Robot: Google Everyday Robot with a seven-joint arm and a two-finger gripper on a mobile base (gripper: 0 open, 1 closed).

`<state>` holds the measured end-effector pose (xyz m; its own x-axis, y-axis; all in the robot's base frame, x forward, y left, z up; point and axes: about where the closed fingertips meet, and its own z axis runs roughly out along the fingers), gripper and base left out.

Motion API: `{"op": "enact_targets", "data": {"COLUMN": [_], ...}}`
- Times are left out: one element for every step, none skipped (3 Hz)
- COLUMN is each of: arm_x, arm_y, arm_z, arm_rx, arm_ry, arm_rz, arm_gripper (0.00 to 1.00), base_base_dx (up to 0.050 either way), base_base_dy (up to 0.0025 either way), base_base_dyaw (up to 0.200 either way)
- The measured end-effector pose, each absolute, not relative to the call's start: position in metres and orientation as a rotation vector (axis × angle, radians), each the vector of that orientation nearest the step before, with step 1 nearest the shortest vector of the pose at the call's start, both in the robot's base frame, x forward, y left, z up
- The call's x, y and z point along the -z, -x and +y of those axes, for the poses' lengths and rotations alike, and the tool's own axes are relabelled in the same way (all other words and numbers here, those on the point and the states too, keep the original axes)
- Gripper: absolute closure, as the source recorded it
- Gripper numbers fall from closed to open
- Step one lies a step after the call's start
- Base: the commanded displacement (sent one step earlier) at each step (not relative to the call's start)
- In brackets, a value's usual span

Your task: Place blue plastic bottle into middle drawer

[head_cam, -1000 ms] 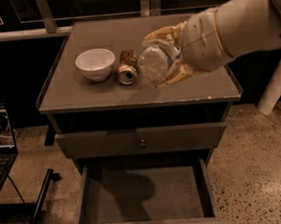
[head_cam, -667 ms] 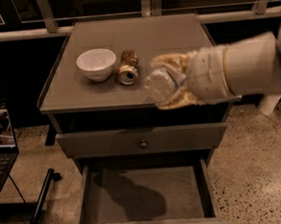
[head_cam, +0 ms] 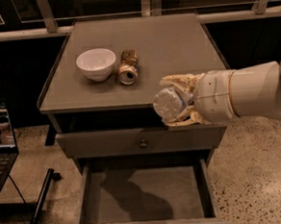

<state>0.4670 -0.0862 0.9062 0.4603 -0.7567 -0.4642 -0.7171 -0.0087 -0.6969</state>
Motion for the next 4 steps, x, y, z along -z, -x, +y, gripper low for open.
{"op": "enact_targets", "data": {"arm_x": [-0.877, -0.830, -0.785, -0.745], "arm_y": [-0.453, -0.432, -0.418, -0.419], "arm_z": [-0.089, -0.104, -0.118, -0.135], "arm_rx": [0.034, 0.019, -0.004, -0.034], "arm_ry": [1.667, 1.538, 1.411, 1.333], "arm_rz": [1.321, 1.434, 1.540, 1.613], "arm_gripper": [1.00, 1.00, 1.00, 1.00], "base_base_dx": [0.000, 0.000, 0.000, 0.000], "base_base_dy": [0.00000, 0.00000, 0.00000, 0.00000], "base_base_dyaw": [0.000, 0.000, 0.000, 0.000]}}
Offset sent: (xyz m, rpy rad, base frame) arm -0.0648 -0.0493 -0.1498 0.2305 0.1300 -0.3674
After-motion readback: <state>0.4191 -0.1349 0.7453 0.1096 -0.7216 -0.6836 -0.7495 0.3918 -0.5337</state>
